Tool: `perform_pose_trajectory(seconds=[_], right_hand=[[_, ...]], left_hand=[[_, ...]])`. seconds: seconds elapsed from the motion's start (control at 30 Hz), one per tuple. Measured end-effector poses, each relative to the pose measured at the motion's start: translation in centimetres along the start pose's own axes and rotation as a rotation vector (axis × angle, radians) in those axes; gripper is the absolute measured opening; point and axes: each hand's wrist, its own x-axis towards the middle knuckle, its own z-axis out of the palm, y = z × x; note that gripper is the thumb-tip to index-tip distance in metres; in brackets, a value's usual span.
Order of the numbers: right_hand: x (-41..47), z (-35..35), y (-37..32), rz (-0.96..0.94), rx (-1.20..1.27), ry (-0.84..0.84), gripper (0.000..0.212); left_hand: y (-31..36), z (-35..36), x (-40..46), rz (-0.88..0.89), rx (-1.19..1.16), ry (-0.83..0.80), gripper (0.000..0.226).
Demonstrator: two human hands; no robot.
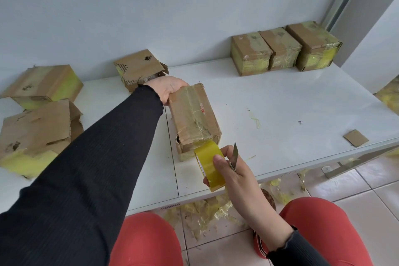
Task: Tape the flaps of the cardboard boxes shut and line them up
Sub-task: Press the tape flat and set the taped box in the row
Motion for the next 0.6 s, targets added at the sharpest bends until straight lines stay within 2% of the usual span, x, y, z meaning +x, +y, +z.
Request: perform_pose_trajectory(seconds=[0.17, 0.27, 0.4, 0.5, 0.6], right_hand=[[0.1, 0.0, 0.3, -0.011, 0.016, -0.013, 0.018], [-0.1, 0.0, 0.3, -0.011, 0.014, -0.031, 0.018], [-0.3, -0.1, 0.3, -0.023, 0.027, -0.057, 0.016], [-0.2, -0.2, 0.3, -0.018, 0.053, -0.091, 0.015], [-0.3, -0.3, 0.2, -0.013, 0.104, -0.11, 0.017]], left_hand=[[-0.2, 0.0, 0.1, 0.092, 0.068, 0.026, 0.033], [-1.0, -0.1, -0.1, 0.176, 0.062, 0.089, 0.029], [-4.8, -1.3, -0.9, 0.28, -0.174, -0.078, 0.029], [-7.9, -1.5, -1.1, 0.345, -0.232, -0.171, 0.064], [-9.3, -0.8, -1.4, 0.388, -0.291, -0.212, 0.071]])
